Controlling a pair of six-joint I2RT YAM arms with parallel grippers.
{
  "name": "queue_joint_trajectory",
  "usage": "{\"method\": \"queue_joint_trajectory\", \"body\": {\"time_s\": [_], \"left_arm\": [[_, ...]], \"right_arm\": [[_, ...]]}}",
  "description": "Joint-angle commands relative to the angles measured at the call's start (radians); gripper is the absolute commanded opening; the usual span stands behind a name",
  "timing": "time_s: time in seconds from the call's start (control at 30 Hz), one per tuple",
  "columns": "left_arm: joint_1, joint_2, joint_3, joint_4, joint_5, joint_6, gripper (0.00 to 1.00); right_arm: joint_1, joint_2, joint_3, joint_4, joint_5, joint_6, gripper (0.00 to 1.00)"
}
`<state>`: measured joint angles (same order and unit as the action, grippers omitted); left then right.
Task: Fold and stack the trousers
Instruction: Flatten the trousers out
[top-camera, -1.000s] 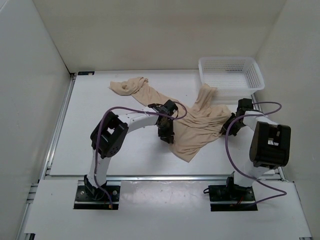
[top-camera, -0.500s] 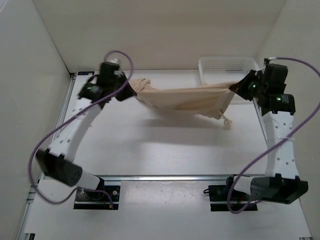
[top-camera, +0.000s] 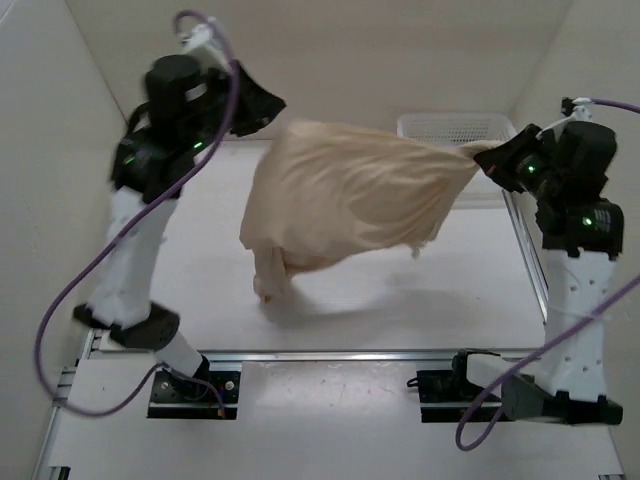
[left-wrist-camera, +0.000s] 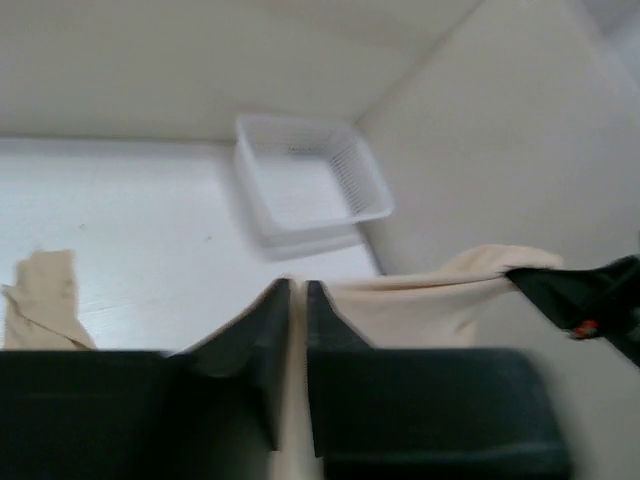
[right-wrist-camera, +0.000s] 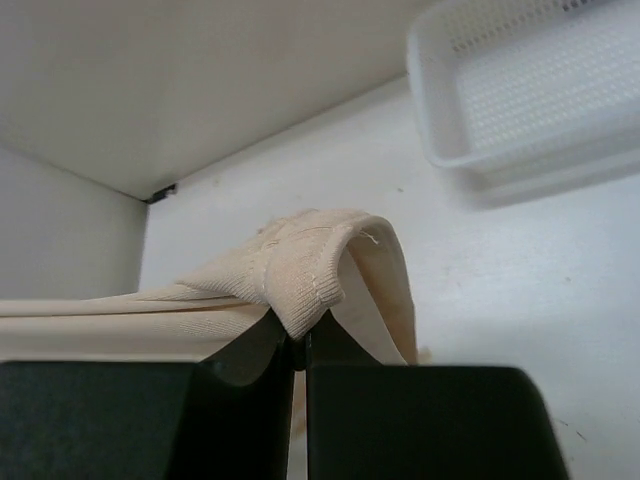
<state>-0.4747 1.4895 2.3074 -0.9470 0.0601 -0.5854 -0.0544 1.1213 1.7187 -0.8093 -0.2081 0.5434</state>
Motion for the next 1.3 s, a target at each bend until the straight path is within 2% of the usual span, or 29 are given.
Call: {"method": "queue_joint_trajectory", "body": {"time_s": [0.0,0.03,0.07,0.1,0.13,0.17,0.2,0.27,0.3,0.33,0.37,0.4,0.43,0.47,0.53,0.57,0.6,0.67,0.7,0.73,0.8,0.93,1.0,1.07,1.1,1.2,1.27], "left_arm": [[0.025,0.344,0.067,-0.077,0.036,0.062,0.31],[0.04,0.404,0.125,-0.128,0.073,0.062,0.4],[0.051,0.455,0.229,-0.188,0.142,0.062,0.52],[0.051,0.488,0.247,-0.244,0.159,0.077,0.56],[0.051,0.482,0.222,-0.287,0.146,0.088,0.58],[0.029,0.445,0.075,-0.277,0.065,0.097,0.61],[0.019,0.393,-0.031,-0.25,0.026,0.107,0.62],[0.019,0.209,-0.257,-0.141,-0.014,0.107,0.59],[0.04,0.154,-0.457,-0.116,-0.023,0.082,0.37],[0.056,0.059,-0.545,-0.101,-0.023,0.07,0.2],[0.068,0.019,-0.624,-0.101,-0.023,0.052,0.1],[0.077,-0.016,-0.699,-0.087,-0.023,0.039,0.1],[0.077,-0.049,-0.835,-0.087,-0.014,0.021,0.1],[0.077,-0.105,-0.897,-0.078,-0.014,0.004,0.1],[0.042,-0.156,-1.064,-0.044,0.023,-0.042,0.1],[0.028,-0.187,-1.112,-0.035,0.038,-0.059,0.16],[0.018,-0.198,-1.156,-0.023,0.059,-0.07,0.38],[-0.028,-0.207,-1.267,0.002,0.09,-0.109,0.72],[-0.048,-0.207,-1.293,0.017,0.075,-0.128,0.84],[-0.079,-0.198,-1.313,0.027,0.064,-0.14,0.9],[-0.09,-0.163,-1.361,0.075,0.055,-0.16,0.91],[-0.113,-0.058,-1.372,0.122,0.041,-0.172,0.76],[-0.125,0.006,-1.343,0.122,0.021,-0.162,0.66],[-0.125,0.047,-1.342,0.136,0.021,-0.137,0.62],[-0.125,0.087,-1.33,0.136,0.021,-0.128,0.44],[-0.125,0.114,-1.31,0.145,0.021,-0.128,0.12],[-0.125,0.126,-1.301,0.145,0.021,-0.128,0.1]], "right_arm": [[-0.018,0.152,-0.094,0.024,0.134,0.004,0.0],[-0.018,0.226,-0.108,0.024,0.151,-0.008,0.05],[-0.018,0.266,-0.108,0.003,0.183,-0.008,0.17],[-0.018,0.3,-0.108,-0.026,0.184,-0.023,0.33],[-0.018,0.325,-0.122,-0.048,0.196,-0.034,0.55],[-0.018,0.325,-0.155,-0.048,0.196,-0.034,0.64],[-0.018,0.316,-0.197,-0.033,0.206,-0.043,0.68],[-0.018,0.261,-0.319,0.007,0.216,-0.043,0.72],[-0.018,0.227,-0.358,0.007,0.216,-0.043,0.69],[-0.018,0.212,-0.393,0.018,0.216,-0.043,0.57],[-0.018,0.198,-0.465,0.018,0.216,-0.052,0.28],[-0.018,0.184,-0.503,0.018,0.216,-0.053,0.15],[-0.018,0.152,-0.539,0.018,0.216,-0.053,0.07],[-0.018,0.135,-0.612,0.018,0.198,-0.053,0.0],[-0.018,0.083,-0.675,0.018,0.147,-0.03,0.0],[-0.018,0.068,-0.736,0.018,0.129,-0.03,0.0],[-0.018,0.046,-0.761,0.018,0.128,-0.017,0.11],[-0.018,0.037,-0.8,0.018,0.128,-0.017,0.35],[-0.018,0.037,-0.824,0.018,0.166,-0.017,0.56],[-0.018,0.046,-0.834,0.018,0.167,-0.017,0.62],[-0.018,0.058,-0.846,0.051,0.167,-0.017,0.7],[-0.018,0.136,-0.835,0.145,0.145,-0.007,0.77],[-0.018,0.217,-0.795,0.165,0.156,-0.007,0.77],[-0.007,0.276,-0.711,0.176,0.182,-0.016,0.78],[-0.007,0.335,-0.681,0.176,0.199,-0.028,0.78],[0.039,0.446,-0.556,0.176,0.274,-0.028,0.79],[0.051,0.541,-0.463,0.176,0.294,-0.017,0.82]]}}
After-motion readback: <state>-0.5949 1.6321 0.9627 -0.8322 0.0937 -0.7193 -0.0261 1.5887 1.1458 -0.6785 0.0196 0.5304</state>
